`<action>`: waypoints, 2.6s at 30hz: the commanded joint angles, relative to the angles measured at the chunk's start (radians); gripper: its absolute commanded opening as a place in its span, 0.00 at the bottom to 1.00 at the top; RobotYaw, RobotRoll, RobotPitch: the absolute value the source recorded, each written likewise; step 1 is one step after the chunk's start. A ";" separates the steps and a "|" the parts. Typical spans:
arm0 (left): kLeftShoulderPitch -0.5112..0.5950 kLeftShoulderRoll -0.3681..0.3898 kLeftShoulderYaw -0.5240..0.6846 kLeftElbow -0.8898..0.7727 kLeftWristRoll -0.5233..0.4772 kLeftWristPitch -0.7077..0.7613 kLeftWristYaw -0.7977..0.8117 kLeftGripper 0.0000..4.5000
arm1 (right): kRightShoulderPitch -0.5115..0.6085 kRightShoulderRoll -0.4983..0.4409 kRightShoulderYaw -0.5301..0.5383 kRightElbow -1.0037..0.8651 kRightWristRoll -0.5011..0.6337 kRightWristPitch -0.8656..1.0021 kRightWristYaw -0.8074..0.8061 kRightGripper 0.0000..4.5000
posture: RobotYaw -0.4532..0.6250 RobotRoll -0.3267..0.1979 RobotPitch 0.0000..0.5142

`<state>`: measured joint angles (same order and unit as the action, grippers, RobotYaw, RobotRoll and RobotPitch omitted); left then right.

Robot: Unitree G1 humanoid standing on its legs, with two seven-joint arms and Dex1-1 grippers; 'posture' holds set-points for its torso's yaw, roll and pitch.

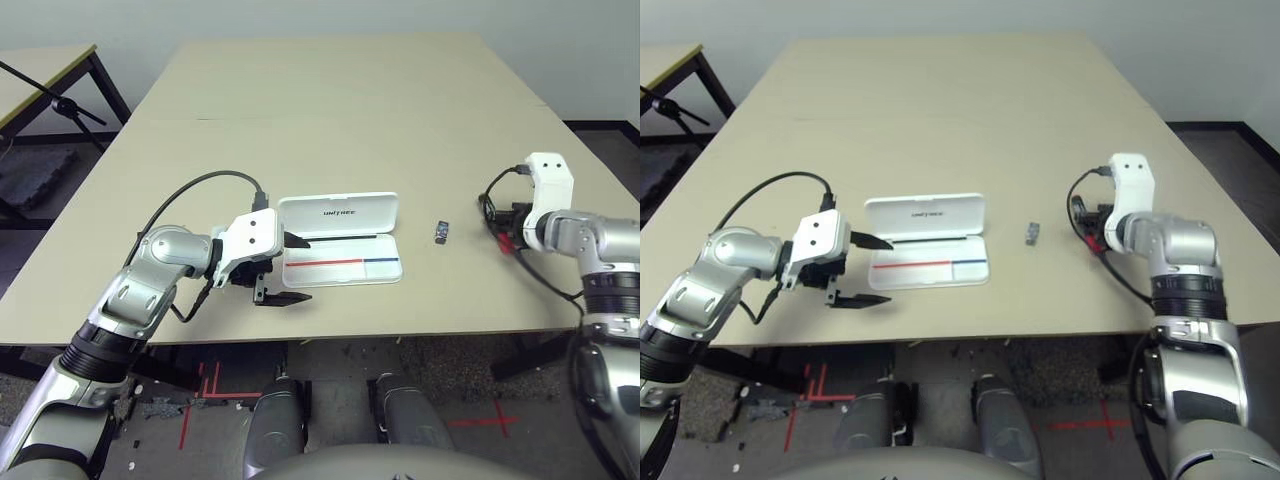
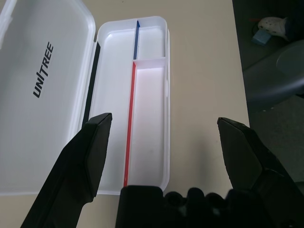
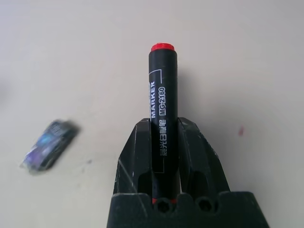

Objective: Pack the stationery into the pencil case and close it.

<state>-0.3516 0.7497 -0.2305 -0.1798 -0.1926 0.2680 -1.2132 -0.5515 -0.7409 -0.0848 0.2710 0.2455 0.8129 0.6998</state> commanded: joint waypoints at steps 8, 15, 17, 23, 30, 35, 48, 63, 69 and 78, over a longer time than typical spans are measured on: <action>0.002 0.028 0.001 0.006 0.007 -0.015 -0.008 1.00 | 0.034 -0.136 0.073 -0.116 0.106 -0.294 0.528 0.11 | 0.31 0.62 0.12; 0.008 0.051 0.009 0.017 0.005 -0.030 -0.013 1.00 | -0.035 -0.176 0.176 -0.118 0.082 -0.327 0.714 0.11 | 0.32 0.62 0.12; 0.009 0.060 0.014 0.022 0.008 -0.034 -0.012 1.00 | -0.056 -0.172 0.213 -0.131 0.070 -0.328 0.747 0.11 | 0.33 0.62 0.12; 0.003 0.086 0.034 0.044 0.008 -0.047 -0.016 1.00 | -0.118 -0.098 0.311 -0.169 0.031 -0.302 0.739 0.11 | 0.35 0.62 0.11; 0.006 0.107 0.051 0.020 -0.004 -0.025 -0.008 1.00 | -0.158 0.032 0.356 -0.163 -0.031 -0.324 0.630 0.11 | 0.37 0.62 0.10; 0.002 0.105 0.052 -0.012 -0.006 0.007 0.000 1.00 | -0.183 0.091 0.397 -0.173 -0.069 -0.342 0.605 0.11 | 0.37 0.62 0.09; 0.015 0.095 0.057 -0.020 -0.004 0.013 0.015 1.00 | -0.188 0.229 0.502 -0.131 -0.189 -0.494 0.540 0.11 | 0.39 0.62 0.09; 0.057 0.097 0.062 -0.021 0.002 -0.006 0.033 1.00 | -0.209 0.358 0.556 0.027 -0.308 -0.634 0.451 0.11 | 0.41 0.62 0.08; 0.052 0.091 0.053 0.006 0.010 -0.027 0.035 1.00 | -0.201 0.360 0.547 0.036 -0.315 -0.677 0.454 0.27 | 0.41 0.62 0.07; 0.048 0.091 0.059 0.046 0.010 -0.055 0.031 1.00 | -0.170 0.312 0.491 -0.053 -0.233 -0.633 0.513 0.99 | 0.40 0.62 0.08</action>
<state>-0.3034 0.8388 -0.1748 -0.1396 -0.1926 0.2206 -1.1840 -0.7295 -0.4109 0.4371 0.2561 -0.0177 0.1579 1.1853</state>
